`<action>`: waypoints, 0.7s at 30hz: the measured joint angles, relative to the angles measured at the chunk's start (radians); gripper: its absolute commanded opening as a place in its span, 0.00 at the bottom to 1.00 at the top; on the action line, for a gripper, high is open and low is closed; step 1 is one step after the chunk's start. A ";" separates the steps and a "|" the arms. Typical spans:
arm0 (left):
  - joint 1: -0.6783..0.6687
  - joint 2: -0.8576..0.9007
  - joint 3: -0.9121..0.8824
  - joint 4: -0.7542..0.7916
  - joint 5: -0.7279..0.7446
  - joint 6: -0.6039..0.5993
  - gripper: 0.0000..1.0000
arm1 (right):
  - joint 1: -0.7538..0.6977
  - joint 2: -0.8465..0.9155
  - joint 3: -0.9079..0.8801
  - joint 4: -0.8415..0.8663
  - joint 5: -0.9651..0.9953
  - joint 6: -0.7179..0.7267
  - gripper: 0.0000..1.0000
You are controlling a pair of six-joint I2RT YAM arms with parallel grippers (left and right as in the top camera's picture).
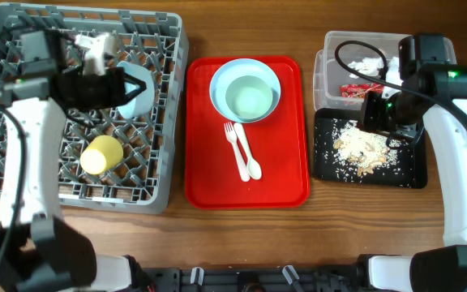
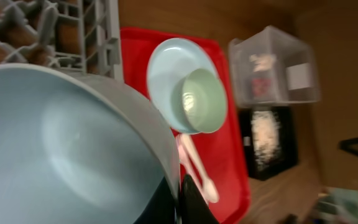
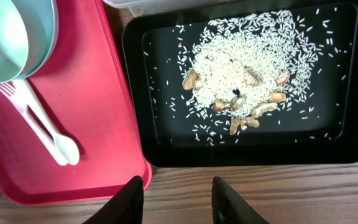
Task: Sort waste into correct bins and load items into the dishwasher rack
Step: 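Lift the bowl with the left gripper and place it in the rack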
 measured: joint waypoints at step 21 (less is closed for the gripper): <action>0.181 0.269 0.000 0.093 0.468 0.040 0.04 | 0.000 0.000 0.000 0.000 0.000 0.000 0.36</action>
